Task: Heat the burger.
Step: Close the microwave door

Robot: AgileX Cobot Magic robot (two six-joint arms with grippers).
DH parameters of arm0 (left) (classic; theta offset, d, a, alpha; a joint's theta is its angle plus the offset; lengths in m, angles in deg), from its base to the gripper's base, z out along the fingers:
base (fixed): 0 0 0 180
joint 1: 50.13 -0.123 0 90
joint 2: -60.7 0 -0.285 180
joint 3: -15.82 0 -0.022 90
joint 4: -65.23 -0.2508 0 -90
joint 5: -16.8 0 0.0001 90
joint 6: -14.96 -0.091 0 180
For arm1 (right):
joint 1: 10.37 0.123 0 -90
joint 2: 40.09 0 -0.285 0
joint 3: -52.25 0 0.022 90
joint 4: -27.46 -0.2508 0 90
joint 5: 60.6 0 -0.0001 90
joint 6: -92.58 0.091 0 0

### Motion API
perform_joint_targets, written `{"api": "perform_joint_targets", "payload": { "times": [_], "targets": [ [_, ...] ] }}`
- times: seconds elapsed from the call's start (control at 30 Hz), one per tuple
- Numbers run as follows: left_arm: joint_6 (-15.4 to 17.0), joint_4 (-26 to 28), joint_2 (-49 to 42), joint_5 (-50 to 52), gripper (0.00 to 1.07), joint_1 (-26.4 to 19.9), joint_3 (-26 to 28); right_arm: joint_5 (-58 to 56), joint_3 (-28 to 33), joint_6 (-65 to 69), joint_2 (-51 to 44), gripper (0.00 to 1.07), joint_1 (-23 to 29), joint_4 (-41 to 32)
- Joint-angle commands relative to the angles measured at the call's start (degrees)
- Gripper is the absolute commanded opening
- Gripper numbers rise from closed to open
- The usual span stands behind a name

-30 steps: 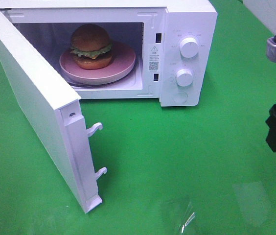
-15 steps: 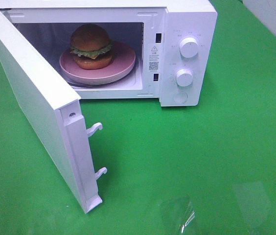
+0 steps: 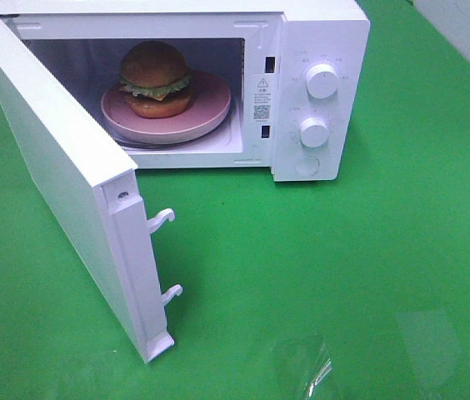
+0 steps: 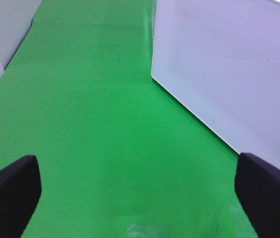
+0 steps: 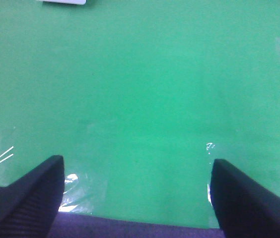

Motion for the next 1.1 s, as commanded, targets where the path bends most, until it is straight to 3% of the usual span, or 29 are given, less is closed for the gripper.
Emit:
{"api": "perform_joint_targets", "payload": {
  "times": [0.03,0.63,1.1],
  "targets": [
    [0.2,0.4,-1.1,0.5,0.98,-0.1,-0.2,-0.3,0.3,0.2,-5.7,0.76,-2.7,-0.7],
    [0.2,0.4,-1.1,0.5,0.98,-0.1,-0.2,4.2,9.3,-1.6,-24.6,0.76,-5.2,-4.2],
    [0.2,0.4,-1.0,0.5,0.98,-0.1,-0.2,4.2,9.3,-1.8,-24.7,0.76,-5.2,-4.4]
  ]
}}
